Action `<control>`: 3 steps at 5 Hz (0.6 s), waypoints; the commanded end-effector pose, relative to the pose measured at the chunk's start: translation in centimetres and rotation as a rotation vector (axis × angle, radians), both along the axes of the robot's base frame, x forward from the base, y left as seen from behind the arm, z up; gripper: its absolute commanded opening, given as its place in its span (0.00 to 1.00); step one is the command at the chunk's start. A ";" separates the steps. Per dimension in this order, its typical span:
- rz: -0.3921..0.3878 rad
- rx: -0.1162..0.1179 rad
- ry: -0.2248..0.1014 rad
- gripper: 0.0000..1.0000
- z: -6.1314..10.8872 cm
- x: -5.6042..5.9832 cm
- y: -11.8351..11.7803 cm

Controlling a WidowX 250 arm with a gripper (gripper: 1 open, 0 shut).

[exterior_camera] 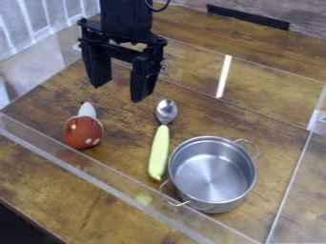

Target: Move the green spoon to the left

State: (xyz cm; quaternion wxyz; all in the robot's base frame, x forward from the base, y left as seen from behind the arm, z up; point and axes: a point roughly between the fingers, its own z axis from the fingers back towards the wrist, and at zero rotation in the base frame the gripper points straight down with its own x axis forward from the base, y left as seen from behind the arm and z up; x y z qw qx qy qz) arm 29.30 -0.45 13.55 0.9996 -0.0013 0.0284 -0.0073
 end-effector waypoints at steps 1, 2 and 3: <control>-0.007 0.000 0.004 1.00 0.0 1.0 0.0; 0.011 0.003 0.005 1.00 -0.1 1.2 -0.4; 0.081 0.001 -0.001 1.00 0.7 1.8 -0.8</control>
